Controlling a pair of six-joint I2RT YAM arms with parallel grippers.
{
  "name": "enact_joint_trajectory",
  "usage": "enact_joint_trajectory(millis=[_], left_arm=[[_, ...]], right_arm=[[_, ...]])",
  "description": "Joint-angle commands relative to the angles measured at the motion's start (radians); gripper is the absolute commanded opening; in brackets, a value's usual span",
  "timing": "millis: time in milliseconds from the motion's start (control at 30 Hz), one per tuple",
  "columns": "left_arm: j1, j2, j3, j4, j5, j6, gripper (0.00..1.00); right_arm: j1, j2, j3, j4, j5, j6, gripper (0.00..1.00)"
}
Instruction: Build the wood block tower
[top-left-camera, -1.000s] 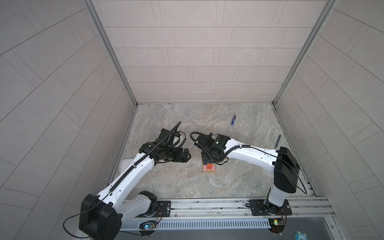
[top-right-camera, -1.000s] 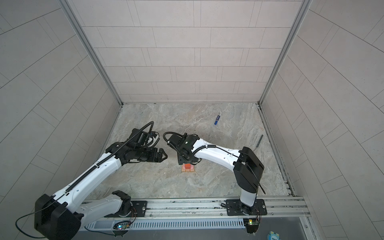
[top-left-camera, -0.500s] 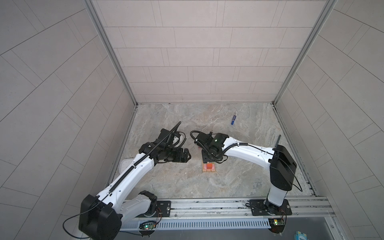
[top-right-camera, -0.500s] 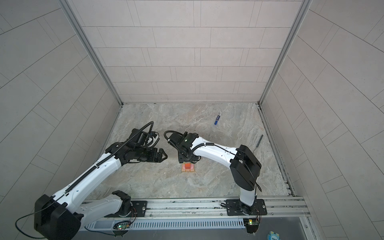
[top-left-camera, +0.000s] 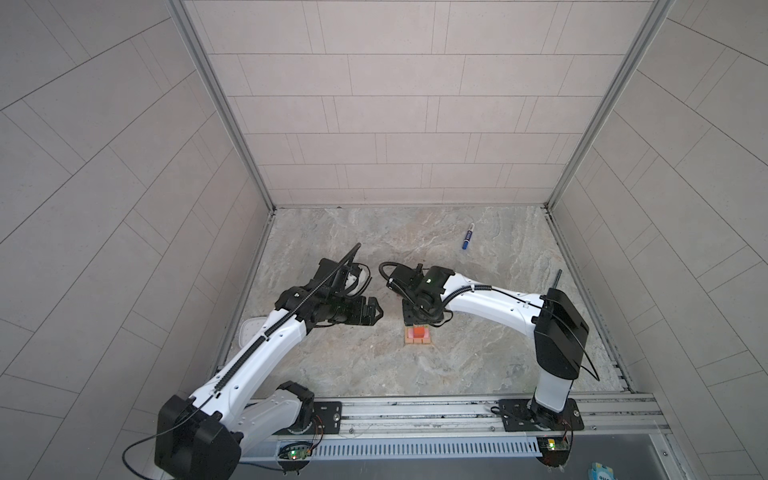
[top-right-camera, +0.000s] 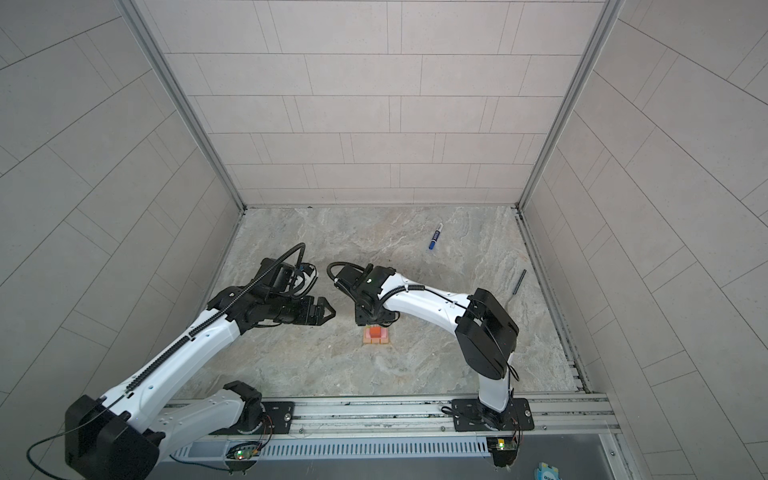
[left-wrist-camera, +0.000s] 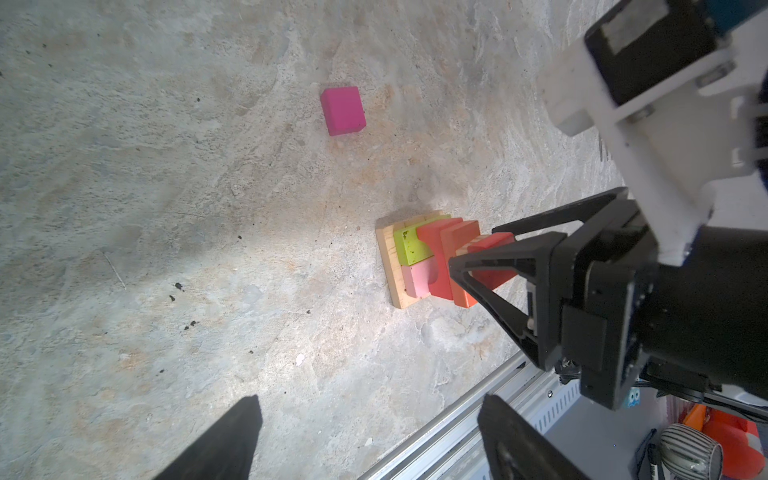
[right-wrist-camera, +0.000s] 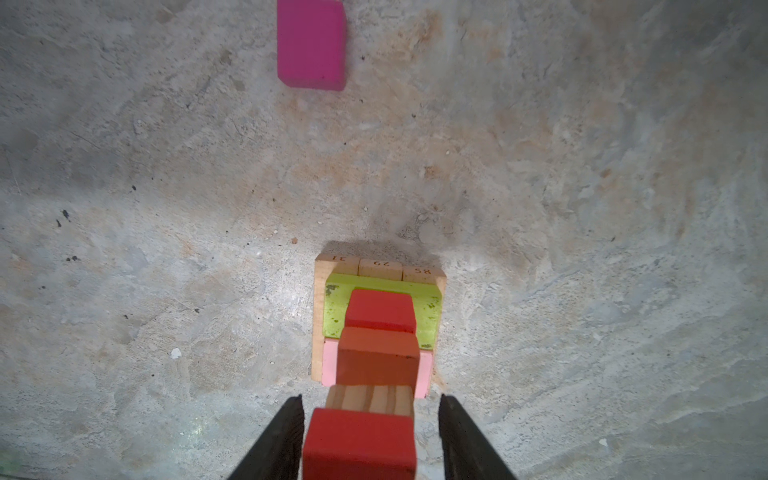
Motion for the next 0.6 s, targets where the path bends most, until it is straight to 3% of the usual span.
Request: enact_joint_trajectory(millis=[0,167,567], left_arm=[[0.005,-0.021,-0.011,0.012,0.010,0.000,0.89],[0.005,-0.025,-0.012,0.015,0.015,0.000,0.89],[0.005,-0.029,-0.015,0.017,0.013,-0.001,0.89]], right_arm=[[0.002,0.008,0.005,-0.029,0.017,0.037,0.52],[0.004,0.010,0.003,-0.022,0.013,0.041,0.44],[0.006,0.009,0.000,-0.024,0.012,0.047,0.43]])
